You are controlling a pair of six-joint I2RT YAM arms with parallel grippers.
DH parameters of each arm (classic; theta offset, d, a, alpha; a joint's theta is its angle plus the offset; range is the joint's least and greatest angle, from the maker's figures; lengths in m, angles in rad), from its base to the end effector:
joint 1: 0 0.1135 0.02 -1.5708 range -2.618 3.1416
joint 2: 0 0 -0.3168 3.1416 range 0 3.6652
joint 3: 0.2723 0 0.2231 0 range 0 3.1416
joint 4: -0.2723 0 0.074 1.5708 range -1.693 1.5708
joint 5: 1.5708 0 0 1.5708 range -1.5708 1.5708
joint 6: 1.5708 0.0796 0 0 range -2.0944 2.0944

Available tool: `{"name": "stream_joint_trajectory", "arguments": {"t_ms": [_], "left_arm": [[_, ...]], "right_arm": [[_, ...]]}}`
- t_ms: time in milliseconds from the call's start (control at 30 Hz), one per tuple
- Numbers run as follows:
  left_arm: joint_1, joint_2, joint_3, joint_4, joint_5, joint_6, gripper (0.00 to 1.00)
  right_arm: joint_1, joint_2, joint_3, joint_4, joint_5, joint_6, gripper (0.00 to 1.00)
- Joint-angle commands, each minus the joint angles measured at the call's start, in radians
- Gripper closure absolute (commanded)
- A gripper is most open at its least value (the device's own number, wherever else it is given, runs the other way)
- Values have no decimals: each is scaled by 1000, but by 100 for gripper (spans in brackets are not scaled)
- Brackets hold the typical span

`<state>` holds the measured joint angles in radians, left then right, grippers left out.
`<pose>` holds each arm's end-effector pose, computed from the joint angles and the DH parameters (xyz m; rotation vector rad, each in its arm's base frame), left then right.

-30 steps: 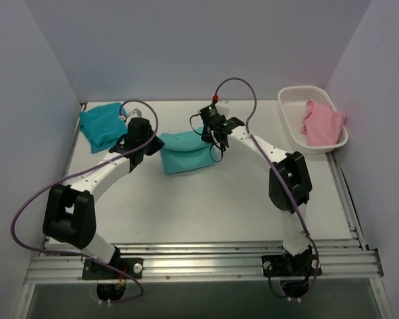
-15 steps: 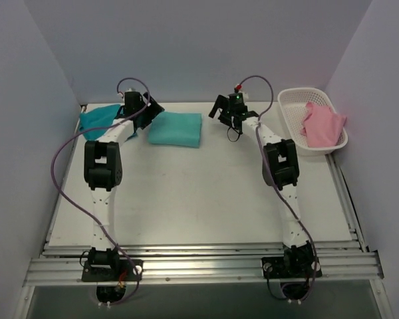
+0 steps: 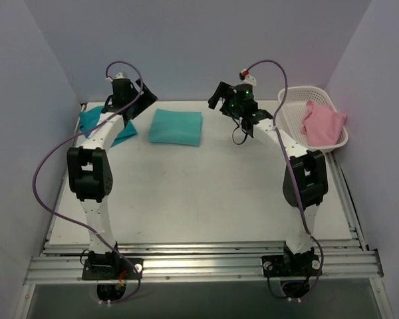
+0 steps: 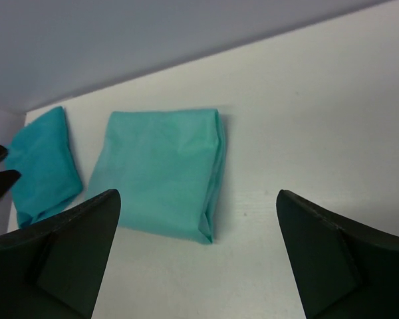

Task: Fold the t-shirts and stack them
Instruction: Fold the tshirt, then neatly place the folded tshirt to the corner

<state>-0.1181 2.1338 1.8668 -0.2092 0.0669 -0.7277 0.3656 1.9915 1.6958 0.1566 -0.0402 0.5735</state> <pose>0.5441 -0.0699 0.3123 -0.5889 2.0145 -0.5888 0.4887 0.1905 0.3762 0.1524 1.7583 0.7261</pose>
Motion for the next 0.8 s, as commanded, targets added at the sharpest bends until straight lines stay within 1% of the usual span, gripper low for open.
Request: {"name": "stream_joint_trajectory", "arguments": {"t_ms": [0,33,67,100,133,167,200,233,267,300,333,367,400,433,467,500,533,567,600,667,700,767], "left_arm": [[26,-176,-114,-43,-56,16,6],[23,-208,-227,-18,-58,1,6],[17,-239,-286,23,-58,-40,6],[8,-297,-341,22,-108,-67,6],[-23,-329,-441,5,-149,-106,6],[-40,-397,-501,34,-179,-186,6],[-55,-431,-573,75,-218,-225,6],[-72,-466,-724,130,-229,-270,6],[-106,-524,-800,278,-236,-361,6],[-132,-544,-864,327,-254,-402,6],[-159,-563,-914,361,-319,-447,6],[-219,-578,-984,425,-352,-520,6],[-253,-578,-1011,448,-390,-553,6],[-282,-575,-1026,462,-465,-591,6],[-313,-557,-1050,508,-501,-654,6],[-363,-543,-1054,527,-538,-679,6],[-386,-528,-1051,527,-573,-734,6],[-405,-487,-1040,525,-623,-749,6],[-426,-464,-1011,528,-639,-763,6],[-443,-387,-980,536,-679,-826,6],[-449,-362,-960,553,-687,-835,6],[-456,-292,-945,608,-711,-878,6]], "right_arm": [[-10,-101,-164,10,86,-8,0],[-10,-146,-207,23,86,2,0],[-10,-169,-252,55,82,9,0],[-10,-213,-339,75,82,22,0],[-10,-233,-382,92,82,43,0],[-11,-256,-422,119,71,54,0],[-10,-301,-494,130,68,64,0],[-8,-325,-528,135,65,81,0],[-4,-354,-563,141,65,86,0],[-1,-423,-640,143,69,89,0],[4,-459,-677,141,80,95,0],[6,-502,-715,130,92,107,0],[10,-541,-754,124,109,111,0],[12,-625,-815,101,117,111,0],[12,-669,-838,81,126,109,0],[10,-748,-858,61,141,106,0],[10,-785,-884,19,148,104,0],[12,-825,-895,-1,154,97,0],[15,-900,-907,-17,154,92,0],[18,-968,-926,-80,155,89,0],[24,-1035,-933,-112,155,83,0],[27,-1097,-946,-150,167,80,0]]}}
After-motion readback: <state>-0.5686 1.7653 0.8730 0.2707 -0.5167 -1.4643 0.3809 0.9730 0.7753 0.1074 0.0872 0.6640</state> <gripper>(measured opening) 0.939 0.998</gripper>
